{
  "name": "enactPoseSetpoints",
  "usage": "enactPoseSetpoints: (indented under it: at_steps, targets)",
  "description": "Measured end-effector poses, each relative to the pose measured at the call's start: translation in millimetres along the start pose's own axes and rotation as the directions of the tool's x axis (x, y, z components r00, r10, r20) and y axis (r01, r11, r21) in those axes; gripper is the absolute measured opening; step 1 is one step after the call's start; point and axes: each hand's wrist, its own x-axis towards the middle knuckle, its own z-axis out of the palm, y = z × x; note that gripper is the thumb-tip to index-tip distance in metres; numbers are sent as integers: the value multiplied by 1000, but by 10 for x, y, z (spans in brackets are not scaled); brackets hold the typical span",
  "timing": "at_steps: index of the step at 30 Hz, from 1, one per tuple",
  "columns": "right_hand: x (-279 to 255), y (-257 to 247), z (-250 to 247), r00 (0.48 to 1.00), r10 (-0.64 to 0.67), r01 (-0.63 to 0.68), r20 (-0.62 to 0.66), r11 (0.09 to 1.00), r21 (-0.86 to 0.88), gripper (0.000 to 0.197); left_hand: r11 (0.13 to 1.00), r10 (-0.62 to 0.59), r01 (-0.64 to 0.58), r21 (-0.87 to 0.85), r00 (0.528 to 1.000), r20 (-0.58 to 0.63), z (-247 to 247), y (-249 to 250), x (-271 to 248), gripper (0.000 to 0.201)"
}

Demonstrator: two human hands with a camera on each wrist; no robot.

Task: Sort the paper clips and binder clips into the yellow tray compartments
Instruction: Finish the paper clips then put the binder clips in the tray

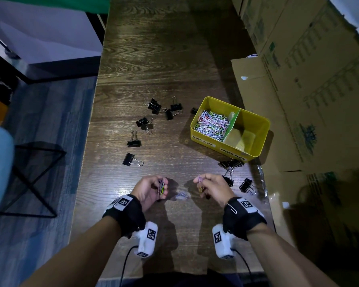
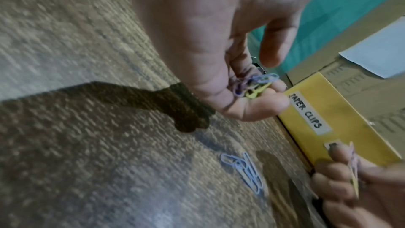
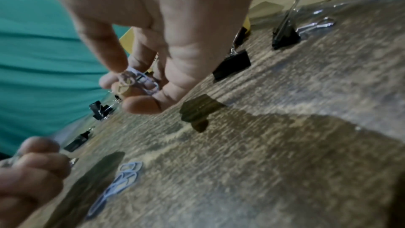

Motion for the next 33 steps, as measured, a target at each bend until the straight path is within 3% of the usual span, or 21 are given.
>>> enactPoseSetpoints:
  at_steps: [3,5,6,8,11,13,16,18,21,26,31,33]
  targets:
    - [31,-4,48,996,44,-56,76,985,163,18,995,2,-1,103,1000,-9,62,-64,23,18]
    - [49,28,87,995,65,-72,72,992,100,10,954,98,-79,289,994,-50,79,-135,68,31]
    - [51,41,101,996,60,-60,61,998,6,14,896,159,-125,425,986,-46,82,-168,86,36]
    - [45,69,125,999,-21,32,45,963,-266,32,684,275,-201,701,962,7,74,-212,101,39]
    - [19,53,179,992,-125,115,28,775,-621,47,364,384,-273,891,915,124,49,-263,89,28]
    - [-8,18,229,987,-143,143,69,605,-783,35,182,410,-273,945,894,179,40,-292,53,14]
    - [-39,27,277,979,-118,195,165,326,-925,41,-65,374,-236,970,895,243,24,-366,24,24]
    - [-34,47,290,975,-119,212,188,232,-950,35,-169,370,-217,961,890,266,30,-390,6,22]
    - [-52,36,323,962,-124,258,243,125,-958,22,-196,391,-219,956,877,281,42,-422,-7,19]
    - [-96,-15,367,955,-124,273,268,24,-962,21,-242,376,-222,945,876,302,118,-430,-40,21]
    - [-104,-100,438,948,-76,308,308,-22,-951,21,-258,351,-210,943,889,294,107,-432,-9,24]
    - [-117,-121,452,948,-49,313,314,-21,-949,22,-217,356,-216,952,891,283,83,-429,-17,23]
